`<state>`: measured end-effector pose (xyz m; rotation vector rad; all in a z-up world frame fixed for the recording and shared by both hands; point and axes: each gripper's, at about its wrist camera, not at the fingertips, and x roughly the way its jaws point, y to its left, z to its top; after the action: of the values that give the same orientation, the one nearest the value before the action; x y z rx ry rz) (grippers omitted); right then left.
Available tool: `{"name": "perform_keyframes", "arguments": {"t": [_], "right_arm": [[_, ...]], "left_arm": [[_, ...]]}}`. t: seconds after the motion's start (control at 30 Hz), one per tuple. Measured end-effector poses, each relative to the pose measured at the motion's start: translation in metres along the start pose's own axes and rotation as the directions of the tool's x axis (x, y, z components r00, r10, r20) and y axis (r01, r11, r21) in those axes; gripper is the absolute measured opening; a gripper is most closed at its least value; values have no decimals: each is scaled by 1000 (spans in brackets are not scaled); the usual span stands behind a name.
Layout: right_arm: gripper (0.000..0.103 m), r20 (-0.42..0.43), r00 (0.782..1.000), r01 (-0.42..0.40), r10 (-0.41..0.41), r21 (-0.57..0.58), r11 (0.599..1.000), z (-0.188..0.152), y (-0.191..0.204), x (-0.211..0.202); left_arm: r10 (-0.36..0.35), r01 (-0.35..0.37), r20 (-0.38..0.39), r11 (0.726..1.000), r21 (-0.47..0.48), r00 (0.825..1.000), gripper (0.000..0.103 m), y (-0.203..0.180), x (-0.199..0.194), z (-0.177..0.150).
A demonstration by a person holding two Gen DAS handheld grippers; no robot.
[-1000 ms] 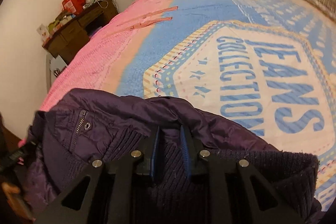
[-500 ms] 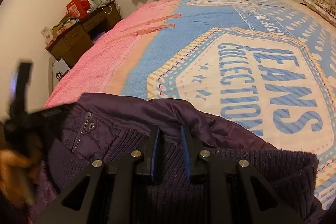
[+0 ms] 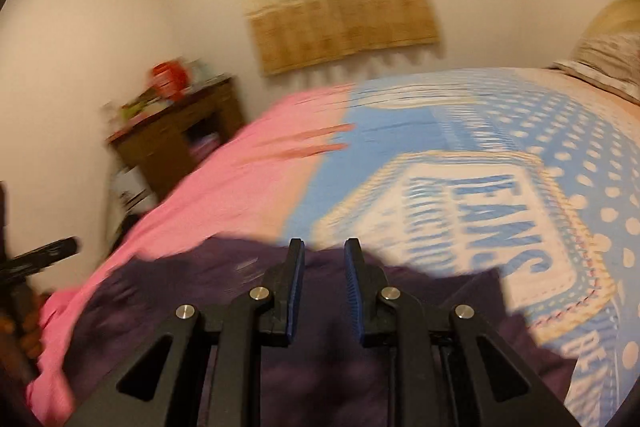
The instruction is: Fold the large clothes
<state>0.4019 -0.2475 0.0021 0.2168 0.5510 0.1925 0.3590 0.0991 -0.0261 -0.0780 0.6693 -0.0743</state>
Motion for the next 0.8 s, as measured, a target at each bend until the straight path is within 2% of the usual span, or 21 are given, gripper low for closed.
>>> {"name": "perform_keyframes", "arguments": {"t": [0.07,0.13,0.2,0.27,0.3,0.37,0.43,0.47,0.53,0.57,0.6,0.63,0.67,0.7,0.77,0.8], "right_arm": [[21,-45,997,-60,57,-65,996,-12,33,-9],[21,-133,987,-109,93,-119,987,-32,70,-3],[23,-203,976,-108,76,-151,983,-51,90,15],[23,-247,969,-54,2,-206,977,-78,97,41],[23,-209,978,-54,7,-224,973,-90,95,45],[23,-186,982,-62,24,-202,977,-92,93,43],[23,-190,981,-78,43,-181,980,-92,89,43],[23,-188,980,-89,56,-170,981,-91,87,43],[23,-183,981,-99,70,-157,983,-92,87,43],[23,-181,981,-100,71,-155,983,-90,87,43],[23,-179,981,-101,73,-153,983,-91,87,43],[23,-178,981,-102,75,-151,983,-91,87,43],[23,-178,981,-102,74,-152,983,-91,87,42],[23,-177,981,-102,75,-151,983,-91,87,42],[23,-176,981,-106,79,-146,984,-90,85,41],[23,-175,981,-108,82,-142,984,-90,85,41]], "left_arm": [[-22,21,-20,998,-56,1000,103,19,-4,-21],[-50,44,-63,993,-105,997,103,24,3,-40],[-67,48,-129,988,-145,989,103,20,16,-58],[-89,62,-175,987,-151,981,103,14,25,-74],[-89,61,-190,987,-150,978,103,10,30,-80],[-109,69,-217,981,-184,970,103,15,38,-88],[-177,120,-200,956,-268,964,103,28,42,-92],[-186,129,-187,951,-281,964,103,29,44,-92],[-173,121,-189,958,-259,967,103,23,45,-90],[-189,135,-189,955,-264,964,103,18,45,-90],[-241,181,-193,942,-283,951,103,14,45,-91],[-322,254,-190,916,-310,928,103,7,45,-92],[-371,300,-185,897,-325,910,103,3,45,-94],[-387,316,-177,890,-329,905,103,-3,45,-96],[-334,279,-147,911,-304,931,102,-13,47,-97],[-328,276,-127,909,-314,936,100,-13,48,-98]]}}
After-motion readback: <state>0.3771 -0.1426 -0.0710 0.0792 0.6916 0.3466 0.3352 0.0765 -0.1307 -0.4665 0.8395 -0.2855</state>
